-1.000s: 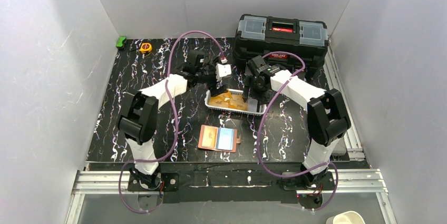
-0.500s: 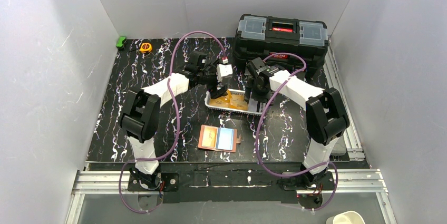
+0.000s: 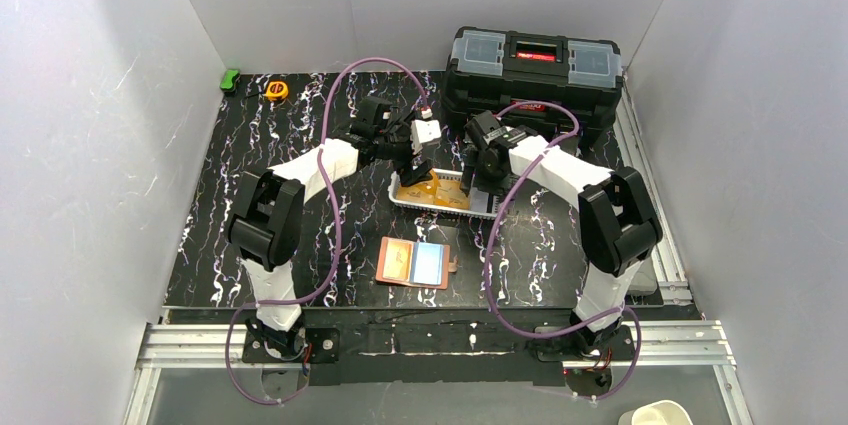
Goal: Put the credit cards into the card holder
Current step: Pick up the credit card from the storage box.
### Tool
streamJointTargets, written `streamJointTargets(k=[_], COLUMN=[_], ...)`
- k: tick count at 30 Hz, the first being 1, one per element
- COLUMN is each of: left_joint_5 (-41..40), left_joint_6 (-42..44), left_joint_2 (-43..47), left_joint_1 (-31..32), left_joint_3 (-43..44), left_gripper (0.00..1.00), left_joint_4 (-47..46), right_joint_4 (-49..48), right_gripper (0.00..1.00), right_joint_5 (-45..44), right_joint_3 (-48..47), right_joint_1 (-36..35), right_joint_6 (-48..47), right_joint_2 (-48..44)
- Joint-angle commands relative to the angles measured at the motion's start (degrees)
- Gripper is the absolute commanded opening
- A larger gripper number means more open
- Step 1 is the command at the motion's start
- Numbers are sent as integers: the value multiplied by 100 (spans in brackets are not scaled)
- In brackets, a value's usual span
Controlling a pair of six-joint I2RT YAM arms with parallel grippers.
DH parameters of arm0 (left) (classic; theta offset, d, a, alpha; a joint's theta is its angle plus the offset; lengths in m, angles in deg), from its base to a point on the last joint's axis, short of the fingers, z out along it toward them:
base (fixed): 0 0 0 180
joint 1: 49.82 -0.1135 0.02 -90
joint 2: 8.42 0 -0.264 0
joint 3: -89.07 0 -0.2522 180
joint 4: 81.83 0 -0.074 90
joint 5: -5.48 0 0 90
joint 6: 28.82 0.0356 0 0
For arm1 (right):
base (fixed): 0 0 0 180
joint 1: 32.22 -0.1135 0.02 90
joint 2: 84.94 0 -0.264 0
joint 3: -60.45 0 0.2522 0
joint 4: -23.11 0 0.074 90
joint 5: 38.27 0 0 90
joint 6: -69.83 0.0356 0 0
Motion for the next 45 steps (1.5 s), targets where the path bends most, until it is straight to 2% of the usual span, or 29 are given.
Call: streamJointTargets(k=[1, 6, 11, 28, 37, 45], left_joint_5=[103, 106, 88, 71, 49, 67], left_joint_6=[-66, -74, -75, -97, -85, -17], left_joint_2=[152, 193, 246, 364, 420, 457], left_joint_1=[-3, -2, -5, 0, -5, -5], left_joint_3=[121, 72, 63, -56, -64, -25], left_gripper=[92, 92, 91, 90, 89, 89], left_joint_4=[-100, -140, -134, -65, -13, 65], right_joint_4=[152, 217, 306, 193, 114, -7], right_gripper=[84, 88, 88, 61, 55, 54], right_joint_5=[-181, -248, -468, -647, -634, -567], right_joint_3=[-177, -352, -522, -481, -411, -279], right_joint_1=[-29, -62, -140, -170, -170, -170], right_joint_6=[189, 219, 260, 224, 154, 88], right_joint_2=[235, 464, 637, 623, 255, -151])
